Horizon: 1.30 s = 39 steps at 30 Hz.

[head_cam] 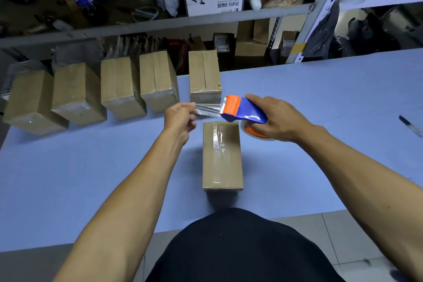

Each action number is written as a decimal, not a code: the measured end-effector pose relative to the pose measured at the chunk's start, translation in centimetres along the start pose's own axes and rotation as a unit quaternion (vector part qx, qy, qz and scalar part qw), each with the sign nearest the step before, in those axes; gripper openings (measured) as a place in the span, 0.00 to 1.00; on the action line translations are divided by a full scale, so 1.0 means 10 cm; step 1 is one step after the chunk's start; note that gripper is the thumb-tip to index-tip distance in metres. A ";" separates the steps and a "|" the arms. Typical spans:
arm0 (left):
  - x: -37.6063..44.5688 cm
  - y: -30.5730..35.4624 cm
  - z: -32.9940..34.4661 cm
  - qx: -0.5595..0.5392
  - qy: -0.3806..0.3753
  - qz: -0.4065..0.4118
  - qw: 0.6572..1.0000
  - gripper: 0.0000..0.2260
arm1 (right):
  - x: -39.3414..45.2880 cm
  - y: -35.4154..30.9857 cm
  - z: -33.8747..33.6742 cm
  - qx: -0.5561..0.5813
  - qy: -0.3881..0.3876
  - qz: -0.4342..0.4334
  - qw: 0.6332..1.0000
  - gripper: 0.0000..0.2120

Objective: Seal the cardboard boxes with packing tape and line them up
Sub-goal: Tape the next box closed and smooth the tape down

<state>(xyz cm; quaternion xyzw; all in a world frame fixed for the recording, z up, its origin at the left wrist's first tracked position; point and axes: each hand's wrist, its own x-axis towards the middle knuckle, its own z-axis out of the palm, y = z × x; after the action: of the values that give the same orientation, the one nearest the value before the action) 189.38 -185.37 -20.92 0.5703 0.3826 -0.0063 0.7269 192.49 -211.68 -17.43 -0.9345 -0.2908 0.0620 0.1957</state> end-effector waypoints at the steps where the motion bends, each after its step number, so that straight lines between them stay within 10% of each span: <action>1: 0.04 -0.06 -0.10 0.013 0.013 -0.004 1.000 0.05 | -0.05 0.07 0.02 -0.013 -0.013 0.005 1.000 0.30; 29: 0.19 -0.76 0.07 0.080 0.052 -0.026 0.995 0.06 | 0.04 0.52 0.38 -0.016 -0.059 0.062 0.996 0.27; 39: 0.13 -0.77 0.14 0.071 0.043 -0.146 0.986 0.18 | -0.03 0.55 0.41 -0.009 -0.043 0.072 0.996 0.28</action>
<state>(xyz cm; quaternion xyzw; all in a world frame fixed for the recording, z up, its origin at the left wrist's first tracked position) 187.65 -188.65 -27.94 0.5582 0.4915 -0.1150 0.6585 194.16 -214.60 -23.38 -0.9512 -0.2315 0.1137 0.1691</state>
